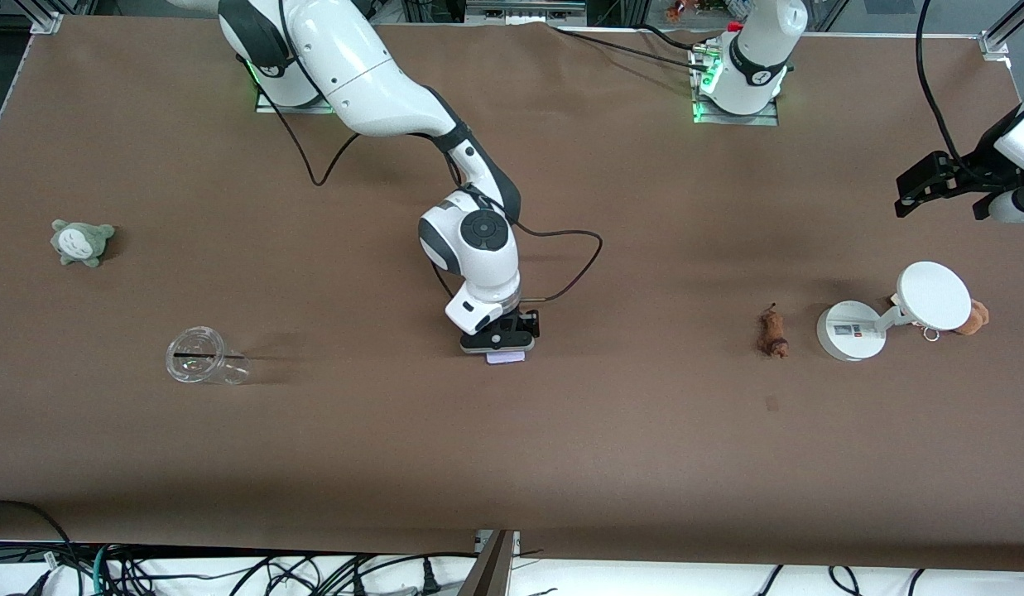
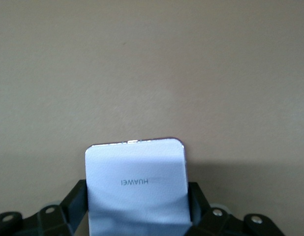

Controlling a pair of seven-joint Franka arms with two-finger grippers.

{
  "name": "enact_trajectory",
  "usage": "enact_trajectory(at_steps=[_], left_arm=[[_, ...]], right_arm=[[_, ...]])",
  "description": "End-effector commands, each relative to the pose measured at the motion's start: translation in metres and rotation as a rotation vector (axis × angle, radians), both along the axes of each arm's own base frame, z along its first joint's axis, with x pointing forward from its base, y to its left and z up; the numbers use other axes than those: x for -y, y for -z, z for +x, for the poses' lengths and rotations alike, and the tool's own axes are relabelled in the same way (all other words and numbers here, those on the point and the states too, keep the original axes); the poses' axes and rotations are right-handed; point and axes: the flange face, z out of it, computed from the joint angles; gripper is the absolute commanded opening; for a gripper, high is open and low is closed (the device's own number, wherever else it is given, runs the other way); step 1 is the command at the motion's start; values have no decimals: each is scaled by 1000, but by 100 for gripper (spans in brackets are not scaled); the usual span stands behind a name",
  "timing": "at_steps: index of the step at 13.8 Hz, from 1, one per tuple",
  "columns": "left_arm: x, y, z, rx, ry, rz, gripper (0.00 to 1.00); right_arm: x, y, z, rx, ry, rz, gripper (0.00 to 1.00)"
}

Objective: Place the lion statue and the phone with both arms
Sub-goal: 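Release the lion beside the lamp and raise the left gripper, then carry the phone with the right gripper toward the glass cup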

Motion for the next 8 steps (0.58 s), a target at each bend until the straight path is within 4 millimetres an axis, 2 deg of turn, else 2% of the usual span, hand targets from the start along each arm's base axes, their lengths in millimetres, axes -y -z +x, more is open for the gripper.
enact_trajectory(at_steps=[1,2,3,4,5,7,8], left_arm=[[-9,-1,4,-17,4,-14,100],[-10,-2,4,-15,3,-14,100],[-13,-2,4,-14,-2,-14,100],[-11,-1,5,-13,-8,-17,100],[-8,-4,6,-7,-6,-32,100],[7,-1,13,-9,20,-20,100],[6,-5,18,3,20,-19,100]], right_arm=[[46,-37,41,0,41,-13,25],[77,-50,59,-27,56,-33,25],[118,-68,81,-63,88,-37,25],[153,-72,97,-106,90,-34,26],[183,-69,109,-139,82,-13,26],[230,-60,120,-176,102,7,26],[249,-56,124,-186,127,6,26]])
